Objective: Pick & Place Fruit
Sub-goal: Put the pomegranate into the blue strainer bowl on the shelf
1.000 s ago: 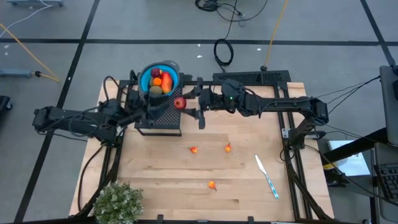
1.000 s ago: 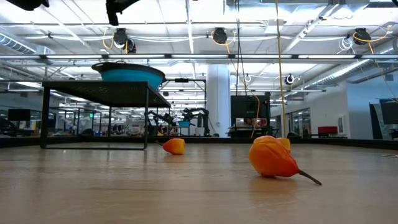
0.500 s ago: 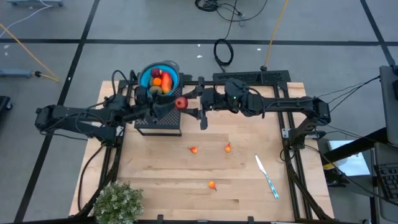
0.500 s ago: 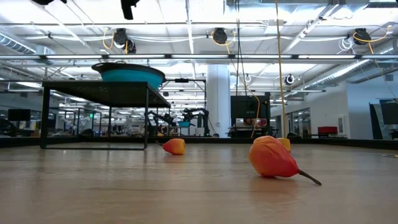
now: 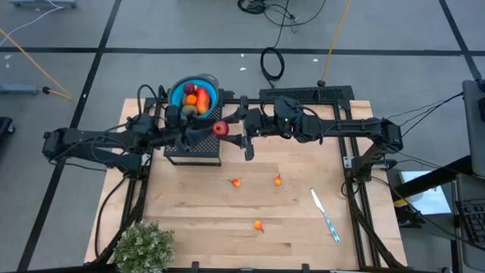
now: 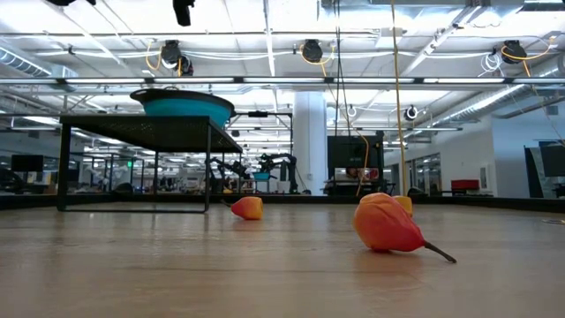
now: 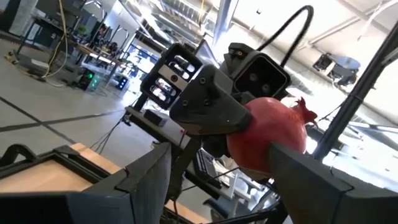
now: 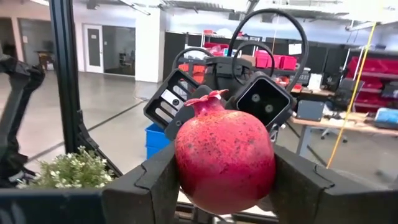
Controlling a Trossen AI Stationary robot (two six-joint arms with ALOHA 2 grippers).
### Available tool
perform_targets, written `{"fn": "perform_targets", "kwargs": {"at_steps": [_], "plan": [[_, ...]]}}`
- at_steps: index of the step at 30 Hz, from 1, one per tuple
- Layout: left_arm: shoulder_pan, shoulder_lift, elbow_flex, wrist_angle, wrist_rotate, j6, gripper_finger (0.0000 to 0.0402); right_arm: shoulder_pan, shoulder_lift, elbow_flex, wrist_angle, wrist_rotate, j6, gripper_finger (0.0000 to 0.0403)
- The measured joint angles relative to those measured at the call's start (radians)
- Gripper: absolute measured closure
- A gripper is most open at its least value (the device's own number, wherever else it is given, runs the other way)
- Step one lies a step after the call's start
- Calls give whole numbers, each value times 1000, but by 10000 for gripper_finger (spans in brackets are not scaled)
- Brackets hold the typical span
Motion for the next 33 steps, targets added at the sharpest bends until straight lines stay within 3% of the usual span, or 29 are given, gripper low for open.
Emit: {"fn": "perform_targets", "kwargs": {"at_steps": [26, 33], "plan": [[48, -61, -1, -279, 59, 48, 130, -4, -23, -3, -6, 39, 48, 209], [62, -60, 1, -181, 86, 0, 130, -15, -39, -4, -60, 41, 37, 209]]}}
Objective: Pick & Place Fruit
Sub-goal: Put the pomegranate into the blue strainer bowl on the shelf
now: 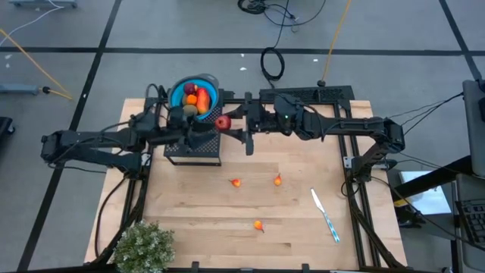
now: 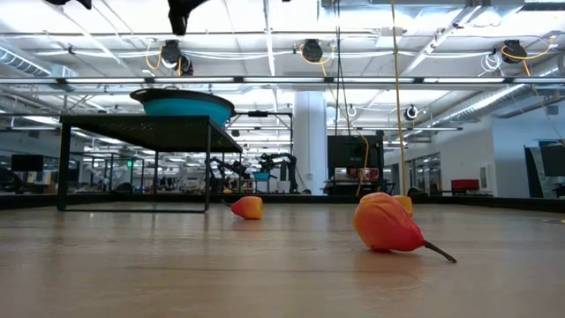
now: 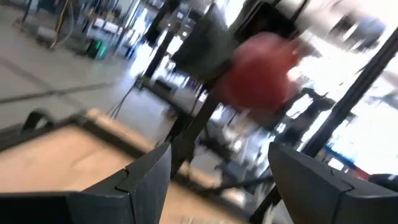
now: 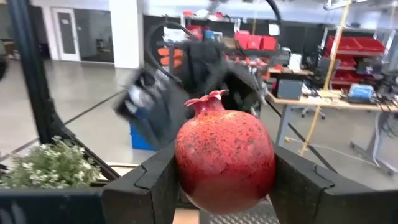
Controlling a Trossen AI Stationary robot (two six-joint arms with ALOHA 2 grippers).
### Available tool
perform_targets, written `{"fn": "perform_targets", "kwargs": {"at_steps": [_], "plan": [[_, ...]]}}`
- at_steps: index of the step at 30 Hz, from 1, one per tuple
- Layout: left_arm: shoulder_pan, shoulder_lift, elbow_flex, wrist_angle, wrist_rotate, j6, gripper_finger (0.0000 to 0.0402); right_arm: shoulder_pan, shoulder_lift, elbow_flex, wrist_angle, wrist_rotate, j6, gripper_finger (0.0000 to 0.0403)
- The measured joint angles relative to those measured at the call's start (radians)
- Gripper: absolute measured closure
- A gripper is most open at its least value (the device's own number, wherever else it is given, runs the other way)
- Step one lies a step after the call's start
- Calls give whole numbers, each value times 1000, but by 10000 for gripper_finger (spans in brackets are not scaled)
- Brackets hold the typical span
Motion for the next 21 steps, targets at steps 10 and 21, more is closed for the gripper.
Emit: {"fn": "perform_targets", "kwargs": {"at_steps": [10, 21], "plan": [[-1, 101, -1, 156, -13, -12, 130, 0, 16, 2, -10, -6, 18, 209], [33, 109, -2, 172, 64, -65, 130, -5, 14, 4, -74, -2, -14, 209]]}}
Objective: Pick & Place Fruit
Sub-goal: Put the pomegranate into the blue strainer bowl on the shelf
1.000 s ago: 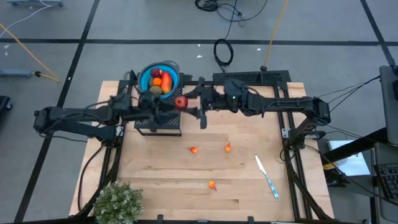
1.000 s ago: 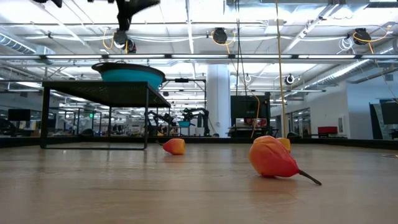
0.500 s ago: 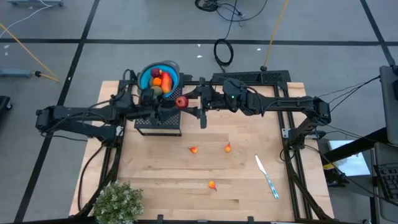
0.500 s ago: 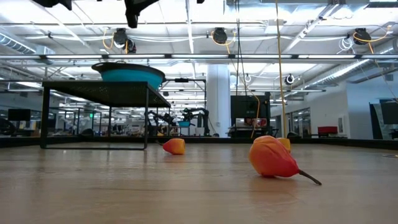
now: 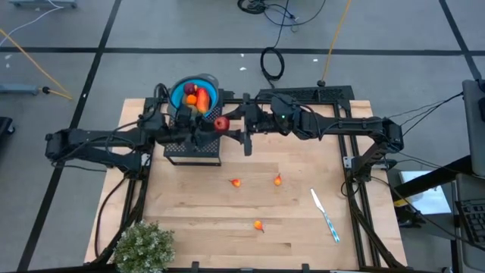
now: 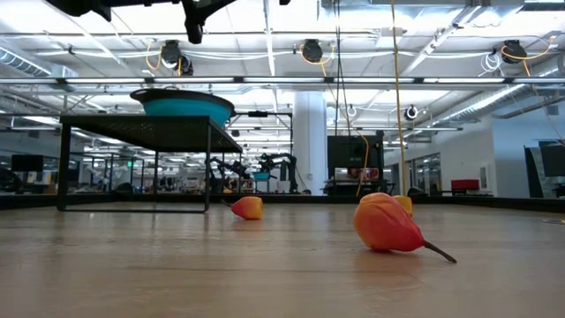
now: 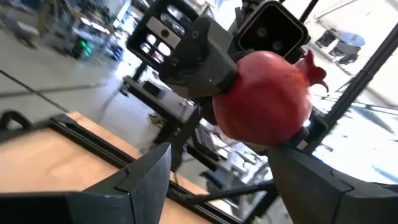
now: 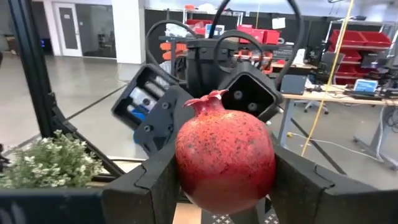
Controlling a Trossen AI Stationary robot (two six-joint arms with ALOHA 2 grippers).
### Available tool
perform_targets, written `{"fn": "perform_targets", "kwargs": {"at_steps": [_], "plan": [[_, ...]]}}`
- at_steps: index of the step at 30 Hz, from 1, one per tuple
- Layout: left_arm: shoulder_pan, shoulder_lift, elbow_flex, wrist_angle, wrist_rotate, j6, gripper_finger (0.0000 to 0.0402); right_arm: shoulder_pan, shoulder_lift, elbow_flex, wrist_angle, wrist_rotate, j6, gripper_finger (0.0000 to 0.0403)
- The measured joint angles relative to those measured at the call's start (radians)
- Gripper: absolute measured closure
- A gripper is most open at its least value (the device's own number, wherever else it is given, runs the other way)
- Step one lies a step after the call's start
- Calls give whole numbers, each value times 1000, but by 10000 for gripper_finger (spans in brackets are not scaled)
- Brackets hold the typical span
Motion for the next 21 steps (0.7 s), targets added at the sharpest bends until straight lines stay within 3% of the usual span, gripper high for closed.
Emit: {"fn": "perform_targets", "kwargs": {"at_steps": [7, 21], "plan": [[52, -45, -1, 2, 41, -149, 130, -9, -7, 0, -38, -5, -4, 209], [64, -30, 1, 1, 49, -191, 130, -10, -2, -4, -27, -5, -25, 209]]}}
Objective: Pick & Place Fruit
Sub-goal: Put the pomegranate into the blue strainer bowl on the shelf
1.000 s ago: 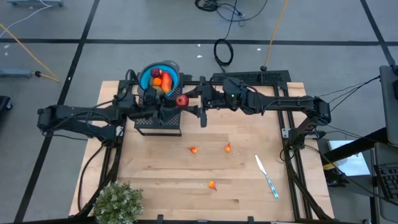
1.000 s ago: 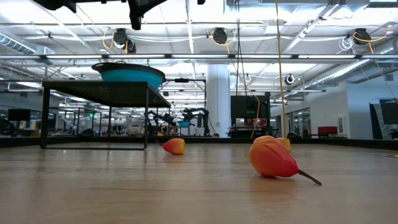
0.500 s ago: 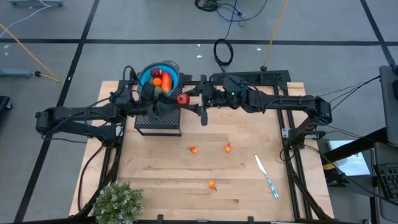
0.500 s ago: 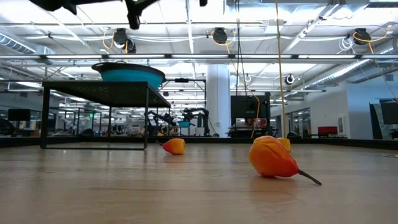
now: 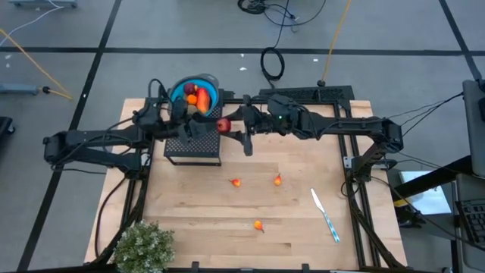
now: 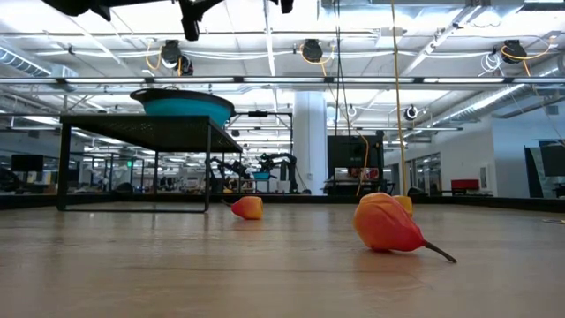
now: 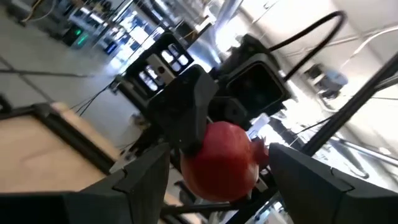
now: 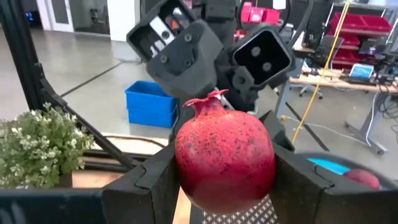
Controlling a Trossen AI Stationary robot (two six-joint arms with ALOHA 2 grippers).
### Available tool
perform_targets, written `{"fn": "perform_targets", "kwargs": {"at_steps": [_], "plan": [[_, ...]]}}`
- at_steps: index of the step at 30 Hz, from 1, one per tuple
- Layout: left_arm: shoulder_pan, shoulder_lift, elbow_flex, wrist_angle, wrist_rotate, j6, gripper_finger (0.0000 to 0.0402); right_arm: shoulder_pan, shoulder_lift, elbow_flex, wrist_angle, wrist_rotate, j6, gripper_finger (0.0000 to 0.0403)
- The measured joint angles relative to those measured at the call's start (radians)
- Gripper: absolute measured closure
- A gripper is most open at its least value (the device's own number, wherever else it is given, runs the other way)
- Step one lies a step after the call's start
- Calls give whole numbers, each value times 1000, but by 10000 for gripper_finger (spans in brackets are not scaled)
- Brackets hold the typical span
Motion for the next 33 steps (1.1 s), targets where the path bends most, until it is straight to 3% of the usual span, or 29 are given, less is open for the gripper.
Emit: {"fn": "perform_targets", "kwargs": {"at_steps": [5, 21, 33], "plan": [[1, 20, 1, 5, -8, 9, 130, -3, -1, 0, -1, 0, 0, 209], [0, 144, 1, 234, 26, -11, 130, -4, -2, 2, 6, 4, 0, 209], [3, 156, 1, 247, 28, -35, 131, -3, -3, 2, -1, 3, 6, 209]]}}
